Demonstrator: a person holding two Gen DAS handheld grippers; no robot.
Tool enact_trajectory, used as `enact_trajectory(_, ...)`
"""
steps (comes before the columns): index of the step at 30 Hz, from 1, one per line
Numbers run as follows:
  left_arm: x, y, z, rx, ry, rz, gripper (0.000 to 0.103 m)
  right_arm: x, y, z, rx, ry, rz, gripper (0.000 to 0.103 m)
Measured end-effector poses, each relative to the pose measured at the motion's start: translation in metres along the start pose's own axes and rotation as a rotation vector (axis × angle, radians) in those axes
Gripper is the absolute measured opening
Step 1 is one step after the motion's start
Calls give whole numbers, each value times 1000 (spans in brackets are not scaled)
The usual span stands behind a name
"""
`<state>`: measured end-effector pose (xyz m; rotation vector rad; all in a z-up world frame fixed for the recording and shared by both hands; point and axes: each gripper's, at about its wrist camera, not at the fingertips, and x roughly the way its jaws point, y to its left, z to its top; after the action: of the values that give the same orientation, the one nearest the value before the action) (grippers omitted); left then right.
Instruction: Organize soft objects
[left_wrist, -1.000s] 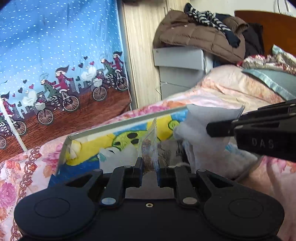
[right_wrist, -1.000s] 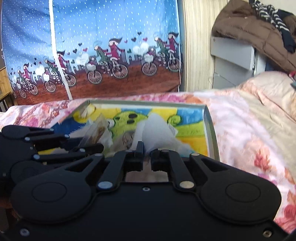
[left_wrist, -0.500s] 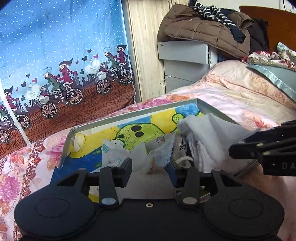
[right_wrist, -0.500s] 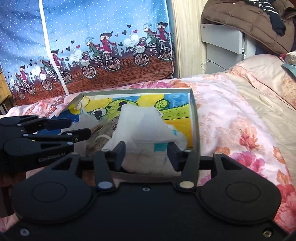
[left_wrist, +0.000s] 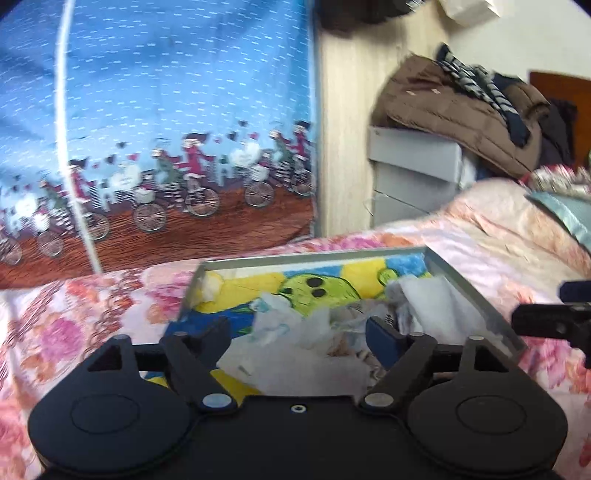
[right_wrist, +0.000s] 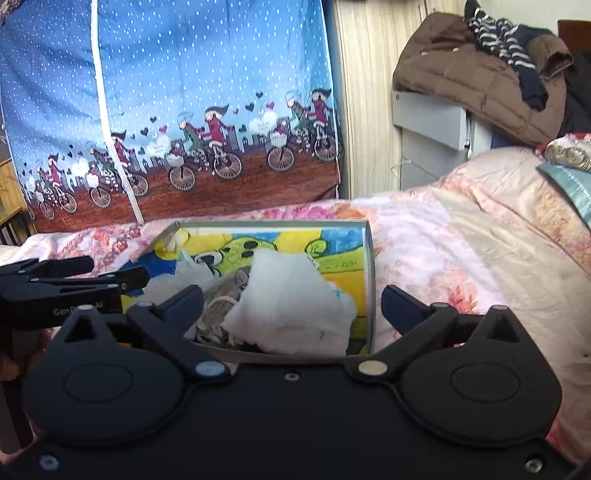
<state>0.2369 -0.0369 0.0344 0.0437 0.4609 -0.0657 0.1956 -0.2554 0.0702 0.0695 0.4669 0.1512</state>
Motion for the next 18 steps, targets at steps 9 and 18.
enact_trajectory(9, -53, 11, 1, -69, -42, 83, 96, -45, 13, 3, 2, -38, 2, 103)
enact_trajectory(18, -102, 16, -7, -90, -44, 129, 102, -87, 16, -10, 23, -39, -8, 103)
